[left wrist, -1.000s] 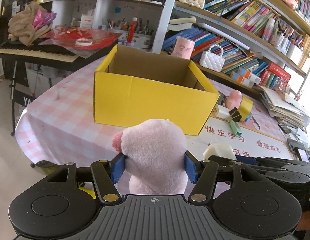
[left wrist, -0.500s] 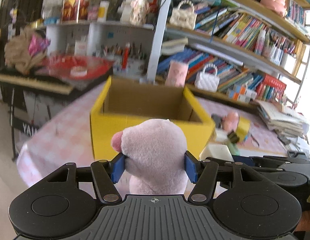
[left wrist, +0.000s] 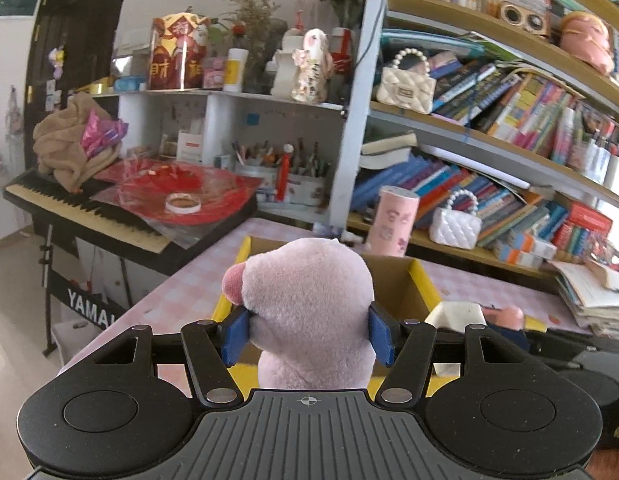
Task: Organize objects
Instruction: 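Carry the pig and sponge over the yellow box with both tools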
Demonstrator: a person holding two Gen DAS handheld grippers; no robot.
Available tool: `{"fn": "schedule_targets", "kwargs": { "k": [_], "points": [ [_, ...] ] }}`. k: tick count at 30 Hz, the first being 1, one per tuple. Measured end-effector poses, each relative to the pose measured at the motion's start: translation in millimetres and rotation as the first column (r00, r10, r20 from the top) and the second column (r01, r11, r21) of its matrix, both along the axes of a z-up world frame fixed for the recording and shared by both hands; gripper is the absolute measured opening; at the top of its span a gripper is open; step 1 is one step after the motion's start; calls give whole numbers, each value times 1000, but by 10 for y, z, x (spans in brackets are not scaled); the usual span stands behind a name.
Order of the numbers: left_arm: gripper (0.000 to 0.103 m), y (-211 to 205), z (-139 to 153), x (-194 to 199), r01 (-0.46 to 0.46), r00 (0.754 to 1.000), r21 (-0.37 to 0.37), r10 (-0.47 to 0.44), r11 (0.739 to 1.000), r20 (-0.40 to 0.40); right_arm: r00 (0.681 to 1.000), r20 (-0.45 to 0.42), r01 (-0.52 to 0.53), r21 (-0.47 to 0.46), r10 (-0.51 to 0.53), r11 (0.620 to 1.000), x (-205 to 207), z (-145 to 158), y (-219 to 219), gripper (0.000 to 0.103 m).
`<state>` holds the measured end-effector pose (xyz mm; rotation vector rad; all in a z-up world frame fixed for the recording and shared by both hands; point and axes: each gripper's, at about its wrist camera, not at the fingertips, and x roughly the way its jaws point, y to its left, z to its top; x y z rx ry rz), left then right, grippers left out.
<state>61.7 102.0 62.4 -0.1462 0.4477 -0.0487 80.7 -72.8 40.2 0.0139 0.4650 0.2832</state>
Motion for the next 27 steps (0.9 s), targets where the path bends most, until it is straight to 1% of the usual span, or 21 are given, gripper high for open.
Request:
{"fn": "schedule_targets", "kwargs": {
  "k": [5,12,20,22,27],
  "points": [
    [60,-75,-60,213,-33,999,9,33,999,-15,999,-21,-34,-33,33,999,264,-92,12,33],
    [60,-200,-136,472,-76,997,31,77,997,-32,993,-55,-108,-66,104,992,590,-244,-7,33],
    [60,-311,-302,688,-99,990,67,105,993,-90,969,-128,-224,-89,212,971,788,-454,53,33],
    [60,-343,-349,722,-103,988,80,111,992,-105,963,-119,-254,-98,242,962,793,-475,79,33],
    [59,-408,-468,801,-108,982,98,121,989,-146,955,-100,-288,-101,278,952,839,-495,70,34]
  ]
}}
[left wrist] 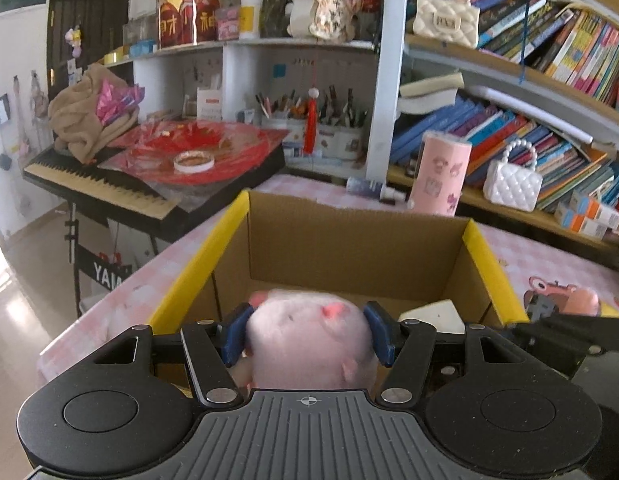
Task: Organize objects
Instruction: 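Lower the pig and sponge into the box and open both tools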
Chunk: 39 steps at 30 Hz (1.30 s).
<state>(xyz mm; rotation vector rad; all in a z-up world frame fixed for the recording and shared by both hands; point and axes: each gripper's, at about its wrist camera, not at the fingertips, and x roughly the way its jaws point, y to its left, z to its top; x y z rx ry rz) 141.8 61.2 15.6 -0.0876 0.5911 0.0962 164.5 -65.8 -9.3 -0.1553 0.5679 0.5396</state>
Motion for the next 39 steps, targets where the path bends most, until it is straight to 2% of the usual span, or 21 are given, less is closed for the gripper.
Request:
{"fn": "schedule_targets", "kwargs": {
  "k": [8,17,21,24,30,37,39],
  "points": [
    [60,-104,-33,11,-2,1000,1,2,1000,-19,995,-8,-99,-9,99,995,104,6,-88,38],
    [62,-159,26,-32,-16,1000,13,16,1000,3,995,-4,-99,-26,99,995,317,28,-275,41],
    [68,-173,71,-71,-25,999,15,24,1000,25,996,-4,-88,-36,88,995,339,34,-296,41],
    [68,-171,125,-130,-27,999,5,27,1000,45,998,7,-59,-52,59,997,270,68,-306,40],
    [71,-152,266,-314,-50,993,-46,54,998,102,999,32,9,11,-10,1000,4,216,-442,41],
    [73,-145,295,-560,-31,991,-34,35,999,129,987,36,151,67,-154,986,-337,341,-627,42],
    [73,-110,278,-628,-33,991,-39,38,999,126,980,37,193,68,-196,979,-419,352,-650,46]
  ]
}}
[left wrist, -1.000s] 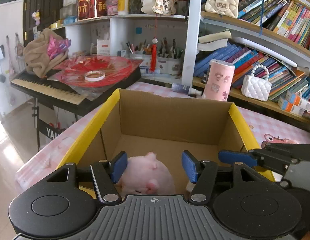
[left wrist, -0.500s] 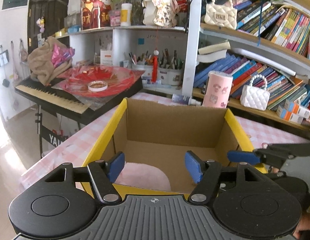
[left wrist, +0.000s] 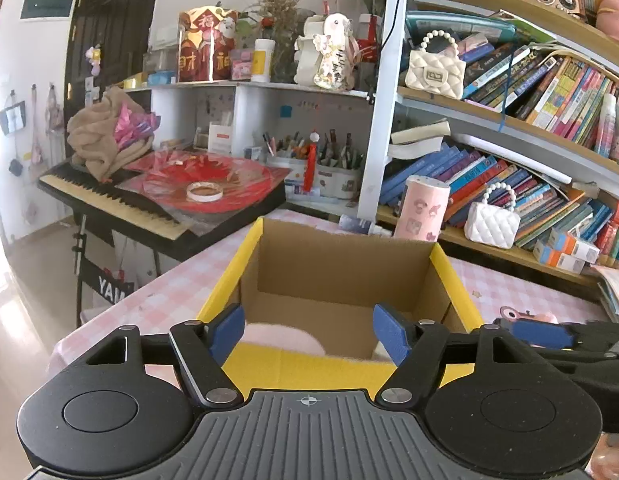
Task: Organize objects
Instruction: 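Lower the pig and sponge into the box and open both tools, then withdraw both tools from the box back toward the remaining objects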
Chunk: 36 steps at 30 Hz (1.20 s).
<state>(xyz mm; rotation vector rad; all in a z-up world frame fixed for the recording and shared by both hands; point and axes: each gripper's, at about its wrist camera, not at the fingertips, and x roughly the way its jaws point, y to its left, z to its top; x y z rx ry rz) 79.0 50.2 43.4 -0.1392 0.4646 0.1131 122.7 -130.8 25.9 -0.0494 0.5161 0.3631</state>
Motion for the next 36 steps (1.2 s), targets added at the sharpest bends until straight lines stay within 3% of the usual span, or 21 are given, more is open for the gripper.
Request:
{"fn": "schedule_targets", "kwargs": {
  "k": [2,5,9,13,14,21,26,30,36],
  "points": [
    [73,42,-20,-73,3,1000,-8,-3,1000,-5,999,-9,34,2,-34,999,-91,-11,-14,55],
    [73,96,-57,-177,3,1000,-14,-3,1000,-16,997,-54,51,-26,-52,998,-193,-95,31,61],
    [73,137,-84,-278,24,999,-2,-24,1000,-25,987,-143,66,-80,-77,995,-127,-263,149,61],
    [73,204,-65,-364,19,1000,14,-19,1000,-18,976,-182,105,-85,-119,991,100,-393,212,50],
    [73,237,-56,-381,10,1000,17,-9,1000,-15,974,-185,119,-74,-131,990,138,-404,209,46],
    [73,425,-48,-450,-45,999,3,45,999,-25,975,-166,143,-46,-149,989,160,-333,268,46],
    [74,415,-82,-446,-5,998,6,5,1000,-59,975,-181,131,-8,-130,991,-35,-256,364,50],
    [78,368,-110,-465,36,997,5,-35,999,-75,978,-146,153,-4,-152,988,-208,-168,380,55],
    [79,281,-177,-497,104,989,-1,-103,995,-106,978,-95,181,-64,-187,981,-489,-182,344,57]
  ]
}}
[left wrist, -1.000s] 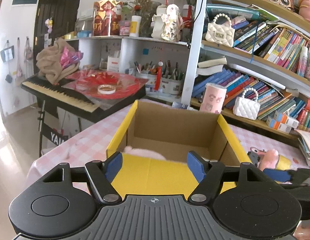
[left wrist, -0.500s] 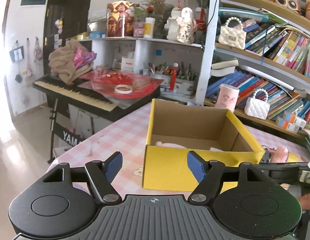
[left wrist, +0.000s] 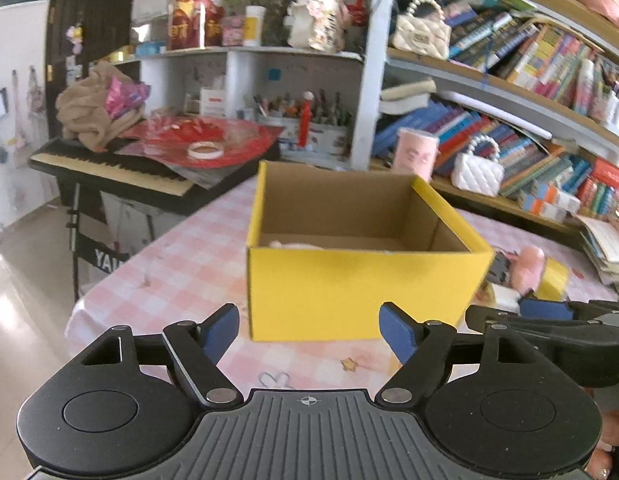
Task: Organize objects
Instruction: 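Withdraw both tools from the box back toward the remaining objects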
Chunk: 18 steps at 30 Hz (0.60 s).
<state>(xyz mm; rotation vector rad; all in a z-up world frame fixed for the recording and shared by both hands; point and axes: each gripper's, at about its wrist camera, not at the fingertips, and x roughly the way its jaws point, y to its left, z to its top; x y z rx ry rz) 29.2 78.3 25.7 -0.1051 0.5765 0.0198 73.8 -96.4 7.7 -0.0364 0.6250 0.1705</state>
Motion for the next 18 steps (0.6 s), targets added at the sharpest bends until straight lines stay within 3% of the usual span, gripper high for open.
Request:
{"fn": "schedule_targets", "kwargs": {
  "k": [9,18],
  "points": [
    [80,-133,-72,-97,106,994,-2,-106,994,-33,996,20,84,-63,-83,994,-378,-49,-163,64],
    [83,-231,-111,-236,189,981,17,-188,982,-52,985,-4,174,-47,-175,984,-625,-117,-269,68]
  ]
}}
